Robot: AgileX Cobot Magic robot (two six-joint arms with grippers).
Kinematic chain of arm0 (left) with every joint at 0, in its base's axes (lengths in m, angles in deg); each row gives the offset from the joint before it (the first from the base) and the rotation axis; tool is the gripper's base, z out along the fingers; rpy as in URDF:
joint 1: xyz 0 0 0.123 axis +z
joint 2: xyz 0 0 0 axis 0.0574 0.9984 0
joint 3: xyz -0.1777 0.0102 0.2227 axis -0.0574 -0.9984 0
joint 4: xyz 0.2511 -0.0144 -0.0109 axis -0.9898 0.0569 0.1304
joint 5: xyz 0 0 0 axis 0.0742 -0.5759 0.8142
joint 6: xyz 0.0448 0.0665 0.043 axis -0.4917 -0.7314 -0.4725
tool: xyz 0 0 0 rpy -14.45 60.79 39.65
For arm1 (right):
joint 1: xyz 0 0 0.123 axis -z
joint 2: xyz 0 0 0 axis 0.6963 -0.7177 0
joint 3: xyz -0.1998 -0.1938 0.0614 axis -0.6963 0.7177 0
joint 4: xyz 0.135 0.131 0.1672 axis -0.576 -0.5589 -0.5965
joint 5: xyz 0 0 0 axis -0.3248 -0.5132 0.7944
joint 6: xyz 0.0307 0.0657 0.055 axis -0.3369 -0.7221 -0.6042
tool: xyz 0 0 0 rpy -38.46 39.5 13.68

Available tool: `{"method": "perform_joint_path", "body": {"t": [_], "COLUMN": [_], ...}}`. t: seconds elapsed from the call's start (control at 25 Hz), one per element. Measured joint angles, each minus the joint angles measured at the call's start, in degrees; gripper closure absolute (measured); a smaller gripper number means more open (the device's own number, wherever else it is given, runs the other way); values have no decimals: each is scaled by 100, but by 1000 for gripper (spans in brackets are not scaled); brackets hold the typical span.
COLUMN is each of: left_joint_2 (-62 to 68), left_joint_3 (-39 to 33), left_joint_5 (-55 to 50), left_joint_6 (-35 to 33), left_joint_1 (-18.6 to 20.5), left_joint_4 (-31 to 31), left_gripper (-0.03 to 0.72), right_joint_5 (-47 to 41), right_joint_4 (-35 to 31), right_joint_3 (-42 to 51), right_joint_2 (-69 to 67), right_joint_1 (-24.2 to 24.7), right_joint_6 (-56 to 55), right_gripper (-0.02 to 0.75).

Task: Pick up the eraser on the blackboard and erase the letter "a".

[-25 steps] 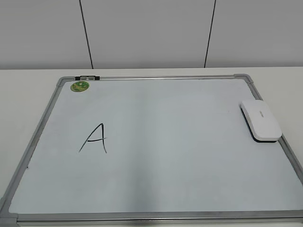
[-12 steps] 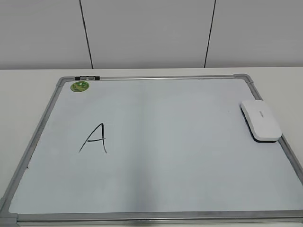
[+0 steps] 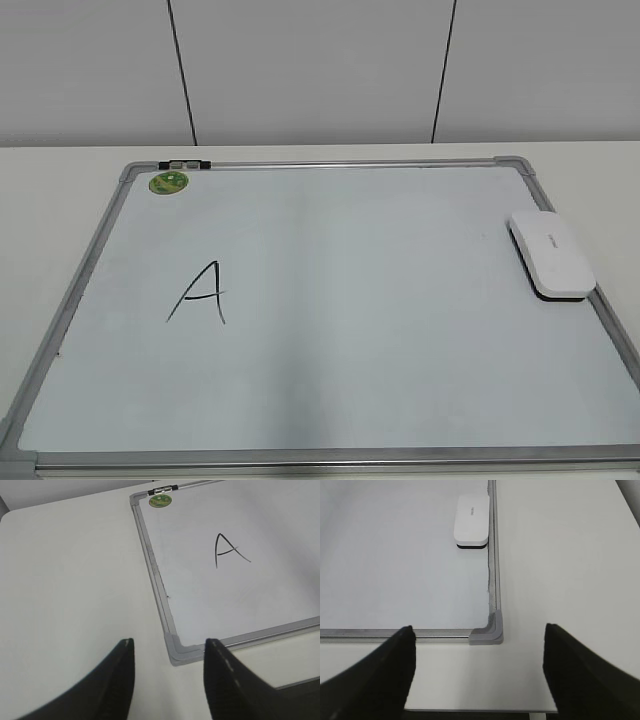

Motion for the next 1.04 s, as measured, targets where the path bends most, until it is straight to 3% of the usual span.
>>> {"method": "perform_joint_path", "body": {"t": [1.04], "left_joint_2": [0], "left_joint_3": [0], "left_joint_5": [0], "left_joint_6": [0], "left_joint_1": [0], "left_joint_4": [0], "left_gripper": [407], "right_joint_5": [0], "right_joint_4": [0], "right_joint_3": [0], "right_joint_2": [0], "right_joint_1": [0], "right_joint_6": [-4], "right_gripper": [149]}}
